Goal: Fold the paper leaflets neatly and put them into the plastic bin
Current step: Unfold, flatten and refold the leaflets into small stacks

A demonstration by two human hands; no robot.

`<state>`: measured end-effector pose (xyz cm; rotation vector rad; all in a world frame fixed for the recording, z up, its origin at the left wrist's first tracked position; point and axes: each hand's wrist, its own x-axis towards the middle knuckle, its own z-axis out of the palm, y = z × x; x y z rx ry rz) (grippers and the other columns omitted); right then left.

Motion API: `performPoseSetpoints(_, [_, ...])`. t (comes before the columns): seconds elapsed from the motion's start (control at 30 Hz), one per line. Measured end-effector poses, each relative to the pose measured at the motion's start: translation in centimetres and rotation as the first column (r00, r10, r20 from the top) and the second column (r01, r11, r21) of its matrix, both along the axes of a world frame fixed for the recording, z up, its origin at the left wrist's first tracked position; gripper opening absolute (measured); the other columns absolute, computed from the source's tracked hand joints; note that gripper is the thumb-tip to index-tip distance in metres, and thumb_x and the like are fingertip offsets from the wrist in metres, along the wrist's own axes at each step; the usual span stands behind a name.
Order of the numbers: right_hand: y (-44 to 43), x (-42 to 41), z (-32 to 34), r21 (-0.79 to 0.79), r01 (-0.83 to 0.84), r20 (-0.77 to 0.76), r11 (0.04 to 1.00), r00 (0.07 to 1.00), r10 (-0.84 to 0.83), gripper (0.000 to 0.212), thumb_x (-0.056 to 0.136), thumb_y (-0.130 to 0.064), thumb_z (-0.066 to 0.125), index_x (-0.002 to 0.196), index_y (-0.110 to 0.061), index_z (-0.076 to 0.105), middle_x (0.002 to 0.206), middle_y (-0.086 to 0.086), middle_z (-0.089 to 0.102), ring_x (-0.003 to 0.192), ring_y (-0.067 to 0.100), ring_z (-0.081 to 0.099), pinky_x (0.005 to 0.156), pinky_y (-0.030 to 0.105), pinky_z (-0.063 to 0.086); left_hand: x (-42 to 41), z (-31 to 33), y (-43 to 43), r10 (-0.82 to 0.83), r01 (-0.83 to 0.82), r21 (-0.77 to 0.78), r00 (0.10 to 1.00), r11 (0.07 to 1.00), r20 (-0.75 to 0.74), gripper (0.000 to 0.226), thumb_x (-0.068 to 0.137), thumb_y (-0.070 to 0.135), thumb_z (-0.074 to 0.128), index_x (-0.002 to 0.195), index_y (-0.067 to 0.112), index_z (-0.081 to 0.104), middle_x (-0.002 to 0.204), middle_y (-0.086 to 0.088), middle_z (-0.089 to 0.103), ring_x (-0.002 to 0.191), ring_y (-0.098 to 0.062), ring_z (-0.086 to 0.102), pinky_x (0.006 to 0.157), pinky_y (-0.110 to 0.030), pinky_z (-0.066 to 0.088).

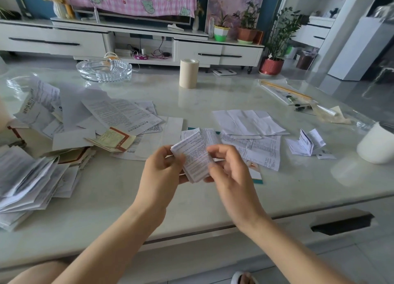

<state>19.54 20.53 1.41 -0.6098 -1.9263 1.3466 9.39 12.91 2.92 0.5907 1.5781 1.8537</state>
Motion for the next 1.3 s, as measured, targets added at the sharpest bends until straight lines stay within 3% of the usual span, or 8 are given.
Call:
performPoseSetpoints(0.13, [0.9, 0.8, 0.8, -0.086, 0.017, 0.085, 0.996, 0.996, -0.009, 0.021, 0.087, -0.013, 0.063, 0.101, -0.023, 0.051, 0.091, 0.008, 0.064, 0.072, 0.008, 0.061, 0.055, 0.020, 0.049, 0.4, -0.2, 0.0, -0.084, 0.084, -0.022, 0.996, 0.996, -0.013, 0.016, 0.090, -0.003, 0.051, 0.100, 0.005, 0.061, 0.087, -0.011, 0.070, 0.069, -0.015, 0.069, 0.062, -0.027, 0.058])
performPoseSetpoints(0.2, [1.0, 1.0, 1.1, -0.145, 0.012, 0.075, 0.989, 0.997, -0.001, 0.020, 0.084, -0.007, 0.066, 0.092, -0.021, 0.054, 0.081, 0.005, 0.063, 0.061, 0.002, 0.059, 0.051, 0.016, 0.046, 0.6, -0.1, -0.1, -0.121, 0.121, -0.019, 0.993, 0.992, 0.006, 0.012, 0.092, 0.009, 0.053, 0.097, 0.007, 0.064, 0.083, -0.008, 0.071, 0.070, -0.015, 0.069, 0.058, -0.027, 0.056])
performPoseSetpoints(0.47, [1.4, 2.3, 2.3, -0.318, 0.043, 0.057, 0.947, 0.998, -0.027, 0.019, 0.072, 0.001, 0.074, 0.070, -0.010, 0.059, 0.063, 0.004, 0.064, 0.053, 0.008, 0.058, 0.045, 0.019, 0.044, 1.5, -0.1, 0.0, -0.055, 0.059, 0.012, 0.979, 0.998, -0.195, 0.023, 0.094, 0.011, 0.049, 0.076, 0.011, 0.065, 0.059, 0.004, 0.067, 0.057, -0.008, 0.065, 0.050, -0.019, 0.052])
performPoseSetpoints(0.67, [1.5, 3.2, 2.3, -0.591, -0.086, -0.008, 0.802, 0.995, 0.101, 0.005, 0.080, -0.008, 0.066, 0.079, -0.010, 0.061, 0.073, 0.003, 0.067, 0.063, 0.008, 0.061, 0.053, 0.017, 0.048, 2.3, -0.2, 0.2, 0.037, -0.021, 0.094, 0.985, 0.995, -0.170, 0.021, 0.093, 0.012, 0.050, 0.078, 0.014, 0.065, 0.060, 0.006, 0.068, 0.056, -0.006, 0.065, 0.051, -0.017, 0.052])
performPoseSetpoints(0.83, [2.9, 4.0, 1.7, -0.408, 0.114, 0.134, 0.906, 0.989, -0.064, 0.008, 0.083, -0.005, 0.066, 0.078, -0.005, 0.060, 0.068, 0.007, 0.063, 0.053, 0.006, 0.059, 0.050, 0.017, 0.047, 2.9, -0.7, 0.6, -0.064, 0.065, 0.007, 0.997, 0.998, -0.051, 0.021, 0.096, 0.016, 0.044, 0.091, 0.016, 0.064, 0.071, 0.000, 0.073, 0.063, -0.017, 0.070, 0.055, -0.027, 0.058])
performPoseSetpoints(1.0, [10.3, 8.1, 1.8, -0.422, 0.468, 0.065, 0.777, 0.870, -0.489, 0.008, 0.086, -0.004, 0.063, 0.080, -0.007, 0.059, 0.072, 0.007, 0.060, 0.057, 0.013, 0.052, 0.047, 0.016, 0.046, 2.7, -0.6, 0.8, -0.093, 0.090, -0.127, 0.996, 0.988, -0.016, 0.024, 0.099, 0.018, 0.040, 0.098, 0.014, 0.063, 0.084, -0.007, 0.074, 0.070, -0.022, 0.071, 0.070, -0.038, 0.056])
performPoseSetpoints(1.13, [14.3, 12.9, 0.7, -0.170, 0.663, 0.243, 0.729, 0.745, -0.621, 0.008, 0.085, -0.004, 0.064, 0.091, -0.006, 0.059, 0.068, 0.006, 0.056, 0.048, 0.009, 0.049, 0.039, 0.013, 0.039, 2.4, -0.5, 0.7, -0.116, 0.106, -0.174, 0.992, 0.979, -0.047, 0.025, 0.097, 0.007, 0.041, 0.089, 0.008, 0.065, 0.076, -0.008, 0.073, 0.071, -0.025, 0.069, 0.073, -0.038, 0.053])
performPoseSetpoints(1.3, [16.2, 14.2, -2.2, 0.255, 0.692, 0.449, 0.676, 0.534, -0.716, 0.018, 0.083, -0.014, 0.065, 0.099, -0.007, 0.061, 0.099, 0.009, 0.064, 0.093, 0.027, 0.059, 0.074, 0.028, 0.042, 2.5, -0.8, 1.0, -0.121, 0.108, -0.217, 0.992, 0.970, -0.047, 0.026, 0.096, 0.001, 0.040, 0.087, 0.006, 0.064, 0.076, -0.010, 0.073, 0.074, -0.028, 0.067, 0.074, -0.038, 0.051])
